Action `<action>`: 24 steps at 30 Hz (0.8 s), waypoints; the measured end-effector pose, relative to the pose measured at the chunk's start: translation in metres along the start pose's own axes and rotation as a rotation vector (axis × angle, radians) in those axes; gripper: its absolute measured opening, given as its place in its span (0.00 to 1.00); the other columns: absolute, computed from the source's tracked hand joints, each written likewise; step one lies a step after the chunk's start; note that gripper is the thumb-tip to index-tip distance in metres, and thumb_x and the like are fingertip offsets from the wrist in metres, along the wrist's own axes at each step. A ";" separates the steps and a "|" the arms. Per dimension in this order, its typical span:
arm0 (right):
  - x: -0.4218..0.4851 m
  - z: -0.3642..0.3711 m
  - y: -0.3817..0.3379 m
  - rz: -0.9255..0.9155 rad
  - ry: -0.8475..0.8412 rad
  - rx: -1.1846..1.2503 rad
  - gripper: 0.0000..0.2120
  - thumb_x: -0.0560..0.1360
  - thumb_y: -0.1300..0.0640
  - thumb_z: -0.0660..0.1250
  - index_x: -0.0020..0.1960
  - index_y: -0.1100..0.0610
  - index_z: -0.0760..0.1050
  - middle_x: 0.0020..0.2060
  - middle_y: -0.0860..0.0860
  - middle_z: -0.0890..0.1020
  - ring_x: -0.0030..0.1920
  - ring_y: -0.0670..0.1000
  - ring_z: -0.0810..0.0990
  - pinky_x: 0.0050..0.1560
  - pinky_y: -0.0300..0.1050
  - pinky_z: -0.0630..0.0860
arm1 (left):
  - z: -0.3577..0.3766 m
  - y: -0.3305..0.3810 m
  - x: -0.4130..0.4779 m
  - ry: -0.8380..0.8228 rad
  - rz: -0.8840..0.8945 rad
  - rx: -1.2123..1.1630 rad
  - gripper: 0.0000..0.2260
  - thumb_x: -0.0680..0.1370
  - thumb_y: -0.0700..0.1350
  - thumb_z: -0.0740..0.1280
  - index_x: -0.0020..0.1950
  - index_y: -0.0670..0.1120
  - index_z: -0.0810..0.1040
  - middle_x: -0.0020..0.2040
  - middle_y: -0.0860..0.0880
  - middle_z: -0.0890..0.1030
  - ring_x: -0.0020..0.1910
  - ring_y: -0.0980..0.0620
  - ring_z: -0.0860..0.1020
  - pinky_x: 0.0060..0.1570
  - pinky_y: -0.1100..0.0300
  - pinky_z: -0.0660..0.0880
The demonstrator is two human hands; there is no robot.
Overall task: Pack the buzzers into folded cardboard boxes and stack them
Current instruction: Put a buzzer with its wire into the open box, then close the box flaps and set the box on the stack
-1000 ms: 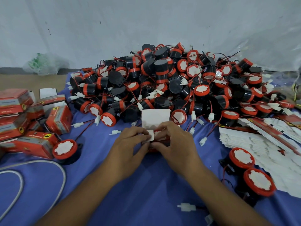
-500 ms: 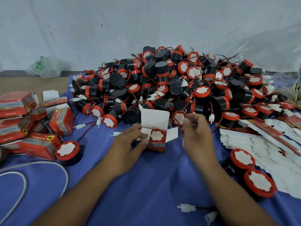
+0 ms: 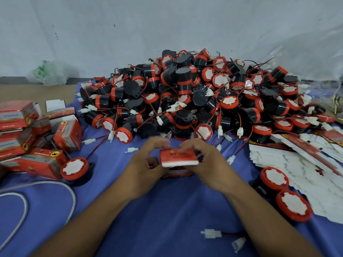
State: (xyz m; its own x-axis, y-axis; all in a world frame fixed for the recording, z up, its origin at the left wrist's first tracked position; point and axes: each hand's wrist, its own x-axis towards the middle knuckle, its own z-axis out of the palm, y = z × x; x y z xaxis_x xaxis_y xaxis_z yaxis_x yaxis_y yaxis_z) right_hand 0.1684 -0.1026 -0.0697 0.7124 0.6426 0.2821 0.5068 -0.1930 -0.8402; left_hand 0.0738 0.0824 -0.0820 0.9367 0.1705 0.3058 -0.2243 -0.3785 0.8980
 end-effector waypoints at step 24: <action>-0.003 -0.014 0.002 0.072 -0.220 -0.006 0.16 0.79 0.53 0.70 0.66 0.45 0.79 0.67 0.38 0.74 0.67 0.38 0.73 0.68 0.46 0.73 | -0.011 0.004 -0.004 -0.111 0.056 0.148 0.16 0.76 0.48 0.68 0.64 0.54 0.79 0.68 0.56 0.76 0.66 0.64 0.73 0.60 0.66 0.74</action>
State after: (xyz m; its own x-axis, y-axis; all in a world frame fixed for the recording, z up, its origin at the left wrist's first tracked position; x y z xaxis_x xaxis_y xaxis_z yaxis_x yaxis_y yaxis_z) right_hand 0.1738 -0.1147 -0.0657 0.6240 0.7732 0.1130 0.4617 -0.2482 -0.8516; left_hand 0.0665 0.0906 -0.0765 0.9496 0.0469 0.3099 -0.2428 -0.5154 0.8219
